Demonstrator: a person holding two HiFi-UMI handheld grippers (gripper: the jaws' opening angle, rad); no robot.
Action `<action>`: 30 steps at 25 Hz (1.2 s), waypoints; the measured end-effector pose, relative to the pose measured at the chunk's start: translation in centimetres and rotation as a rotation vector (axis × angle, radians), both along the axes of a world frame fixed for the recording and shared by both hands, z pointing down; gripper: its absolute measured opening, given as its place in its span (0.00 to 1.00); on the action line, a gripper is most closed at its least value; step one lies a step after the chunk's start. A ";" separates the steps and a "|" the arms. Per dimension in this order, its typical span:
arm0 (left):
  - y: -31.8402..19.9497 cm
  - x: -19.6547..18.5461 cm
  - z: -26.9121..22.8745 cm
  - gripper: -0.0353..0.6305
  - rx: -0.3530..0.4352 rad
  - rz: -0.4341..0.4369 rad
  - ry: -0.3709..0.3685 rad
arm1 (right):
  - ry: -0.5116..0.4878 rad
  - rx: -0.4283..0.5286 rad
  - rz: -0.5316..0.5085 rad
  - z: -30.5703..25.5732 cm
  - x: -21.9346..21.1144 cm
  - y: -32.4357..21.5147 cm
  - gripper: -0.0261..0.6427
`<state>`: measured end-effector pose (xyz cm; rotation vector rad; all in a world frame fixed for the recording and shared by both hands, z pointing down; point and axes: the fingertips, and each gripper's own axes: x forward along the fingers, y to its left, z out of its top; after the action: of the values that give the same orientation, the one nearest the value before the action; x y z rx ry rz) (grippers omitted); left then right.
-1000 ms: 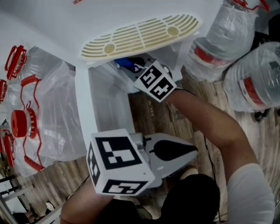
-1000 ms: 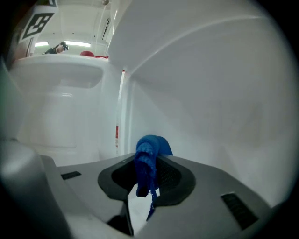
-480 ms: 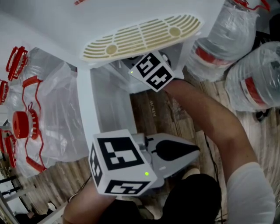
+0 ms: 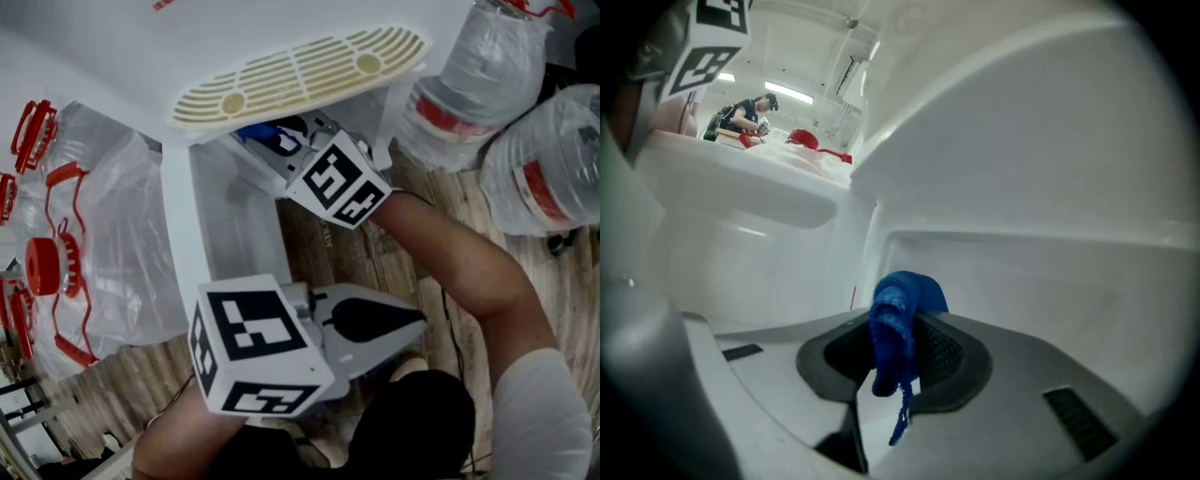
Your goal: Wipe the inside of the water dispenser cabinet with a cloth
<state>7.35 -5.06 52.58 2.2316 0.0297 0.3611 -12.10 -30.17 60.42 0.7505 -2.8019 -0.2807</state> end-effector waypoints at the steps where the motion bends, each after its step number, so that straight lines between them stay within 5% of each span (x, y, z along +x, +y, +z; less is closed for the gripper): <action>1: 0.0 0.0 0.0 0.06 0.000 0.001 -0.002 | -0.007 0.004 -0.009 -0.2 0.2 0.4 0.17; 18: 0.0 0.0 0.2 0.06 0.004 -0.001 -0.006 | 0.055 0.001 0.178 1.1 0.8 -8.4 0.17; 30: 0.0 0.2 -0.4 0.06 0.003 -0.003 0.008 | 0.006 0.035 0.022 0.3 -0.1 -2.1 0.17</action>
<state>7.60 -5.06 52.18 2.2362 0.0302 0.3507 -12.19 -32.32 60.72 0.7864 -2.7885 -0.3284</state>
